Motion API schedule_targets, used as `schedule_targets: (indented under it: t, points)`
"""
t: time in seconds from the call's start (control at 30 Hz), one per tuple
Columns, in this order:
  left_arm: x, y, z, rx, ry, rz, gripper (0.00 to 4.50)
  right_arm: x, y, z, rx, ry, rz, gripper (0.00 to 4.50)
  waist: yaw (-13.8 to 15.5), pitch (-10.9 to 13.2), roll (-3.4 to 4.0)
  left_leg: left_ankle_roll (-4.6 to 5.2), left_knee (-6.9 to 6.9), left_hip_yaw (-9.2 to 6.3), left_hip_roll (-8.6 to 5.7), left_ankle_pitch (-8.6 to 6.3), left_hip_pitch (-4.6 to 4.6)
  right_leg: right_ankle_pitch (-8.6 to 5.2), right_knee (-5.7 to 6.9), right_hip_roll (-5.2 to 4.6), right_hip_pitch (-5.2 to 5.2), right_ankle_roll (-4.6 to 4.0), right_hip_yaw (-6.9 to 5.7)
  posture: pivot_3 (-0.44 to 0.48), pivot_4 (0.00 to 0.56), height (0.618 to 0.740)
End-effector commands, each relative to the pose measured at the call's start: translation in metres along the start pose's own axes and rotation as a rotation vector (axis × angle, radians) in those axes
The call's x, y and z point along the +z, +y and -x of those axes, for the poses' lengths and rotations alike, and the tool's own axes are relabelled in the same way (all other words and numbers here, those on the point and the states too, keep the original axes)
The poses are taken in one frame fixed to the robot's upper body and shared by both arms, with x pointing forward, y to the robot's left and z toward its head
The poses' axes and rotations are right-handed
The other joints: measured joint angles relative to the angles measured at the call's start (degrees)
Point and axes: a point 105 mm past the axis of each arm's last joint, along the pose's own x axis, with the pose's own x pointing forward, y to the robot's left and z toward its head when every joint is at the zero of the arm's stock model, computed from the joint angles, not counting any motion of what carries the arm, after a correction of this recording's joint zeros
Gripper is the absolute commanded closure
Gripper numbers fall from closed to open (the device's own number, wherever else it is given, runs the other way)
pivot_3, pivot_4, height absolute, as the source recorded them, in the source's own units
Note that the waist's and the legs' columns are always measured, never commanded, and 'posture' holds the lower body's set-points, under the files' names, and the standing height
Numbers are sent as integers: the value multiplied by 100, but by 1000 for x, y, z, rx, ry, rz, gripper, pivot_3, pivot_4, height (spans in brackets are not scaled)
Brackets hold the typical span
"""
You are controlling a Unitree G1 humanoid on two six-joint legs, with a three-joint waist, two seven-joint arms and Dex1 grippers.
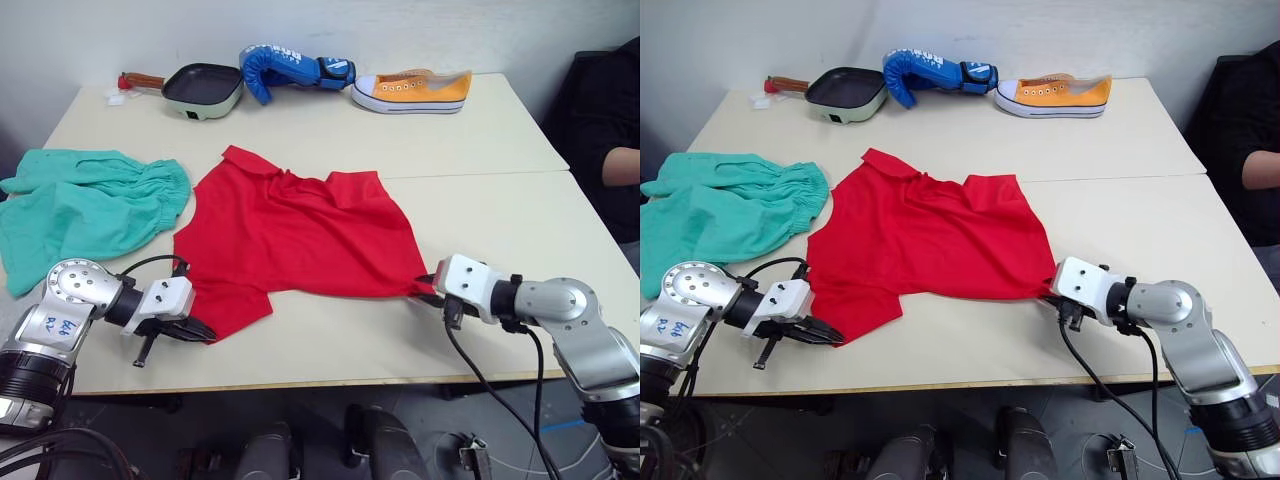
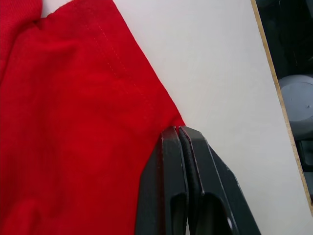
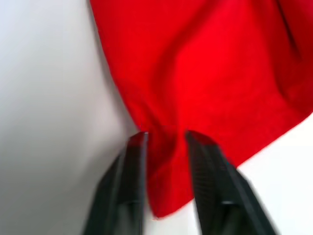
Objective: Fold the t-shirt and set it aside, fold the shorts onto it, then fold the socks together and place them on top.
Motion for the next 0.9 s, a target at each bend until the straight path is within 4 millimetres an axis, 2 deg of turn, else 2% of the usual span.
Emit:
schedule_targets:
  t: [0.03, 0.1, 0.4, 0.53, 0.63, 0.77, 0.9]
  points:
    - [-4, -5, 6, -36, 21, 10, 4500, 5, -6, 12, -16, -9, 51, 1975, 1, 0, 0, 0, 0, 1, -1, 0, 0, 0, 0, 0, 0, 0, 1, 0, 150, 740]
    - [-4, -4, 7, -35, 21, 8, 4500, 3, -4, 12, -3, -4, 47, 1270, 1, -1, -1, 1, 0, 2, -1, 0, 2, 0, 0, 0, 1, 0, 2, 0, 150, 740]
    - [-3, -2, 6, -32, 17, 1, 4500, -18, -3, -5, -36, 20, -92, 1270, -5, -3, -5, 1, 1, 2, -1, 0, 4, 0, 3, 0, 1, 0, 2, 0, 150, 740]
    - [-2, -1, 6, -26, 11, -1, 4500, -27, -3, -12, -27, 25, -124, 2086, -13, -16, -27, 1, 2, 5, 0, 1, 9, 0, 5, 0, 4, 0, 6, 0, 150, 740]
    - [-2, -1, 6, -20, 0, 10, 4500, -27, -2, -12, -28, 12, -133, 3214, -10, -26, -44, 1, 2, 4, 0, 1, 10, 0, 5, 0, 5, 0, 6, 0, 150, 740]
    - [-1, -2, 6, -17, -15, 34, 4500, -19, 0, -10, -17, -17, -126, 4482, -6, -28, -46, 1, 3, 4, 0, 1, 9, 0, 5, -1, 5, 0, 7, 0, 150, 740]
    - [10, -3, 11, -21, -81, 101, 4500, -6, 3, 2, 7, -61, -94, 4482, 0, -27, -46, 1, 2, 3, 0, 1, 7, 0, 4, -1, 4, 0, 6, 0, 150, 740]
